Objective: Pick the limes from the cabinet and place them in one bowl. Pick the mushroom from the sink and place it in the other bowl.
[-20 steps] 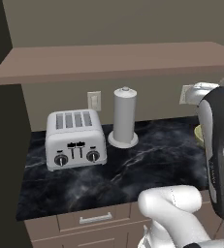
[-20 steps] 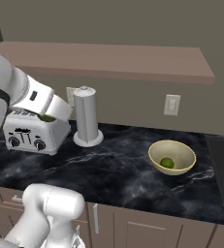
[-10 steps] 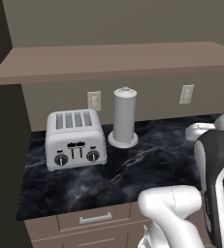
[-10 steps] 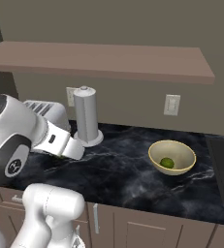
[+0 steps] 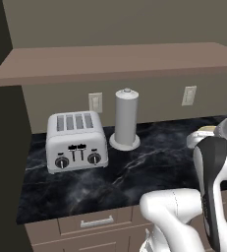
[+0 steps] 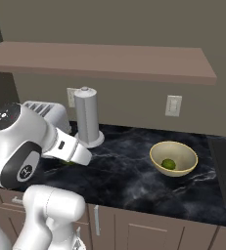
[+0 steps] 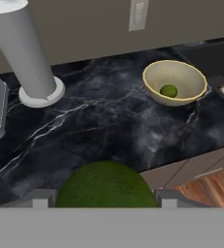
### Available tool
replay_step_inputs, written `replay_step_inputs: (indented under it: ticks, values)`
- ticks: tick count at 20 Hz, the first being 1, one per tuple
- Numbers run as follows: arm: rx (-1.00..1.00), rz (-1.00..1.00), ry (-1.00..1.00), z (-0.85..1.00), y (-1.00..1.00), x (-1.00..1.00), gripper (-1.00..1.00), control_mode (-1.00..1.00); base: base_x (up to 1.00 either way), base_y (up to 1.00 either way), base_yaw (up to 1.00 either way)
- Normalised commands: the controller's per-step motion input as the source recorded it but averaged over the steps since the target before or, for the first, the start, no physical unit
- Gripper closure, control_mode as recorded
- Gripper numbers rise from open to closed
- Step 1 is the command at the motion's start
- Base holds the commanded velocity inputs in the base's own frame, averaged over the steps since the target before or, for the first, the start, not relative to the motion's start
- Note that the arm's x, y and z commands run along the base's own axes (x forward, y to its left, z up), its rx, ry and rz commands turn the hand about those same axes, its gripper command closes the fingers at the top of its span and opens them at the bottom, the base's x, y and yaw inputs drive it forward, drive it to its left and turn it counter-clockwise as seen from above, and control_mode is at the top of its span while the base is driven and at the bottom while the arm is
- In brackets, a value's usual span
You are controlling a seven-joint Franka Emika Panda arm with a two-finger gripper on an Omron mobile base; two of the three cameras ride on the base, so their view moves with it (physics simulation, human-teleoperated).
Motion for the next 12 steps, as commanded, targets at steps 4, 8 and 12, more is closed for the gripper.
replay_step_inputs:
  ticks: [4, 8, 12]
  values:
    - [0.0, 0.0, 0.0, -0.01, -0.03, 0.04, 1.0, 1.0, 0.06, -0.14, 0.0]
    - [0.0, 0.0, 0.0, 0.0, 0.0, 0.0, 1.0, 1.0, 0.2, -0.46, 0.03]
    - [0.0, 0.0, 0.0, 0.0, 0.0, 0.0, 1.0, 1.0, 0.21, -0.49, 0.04]
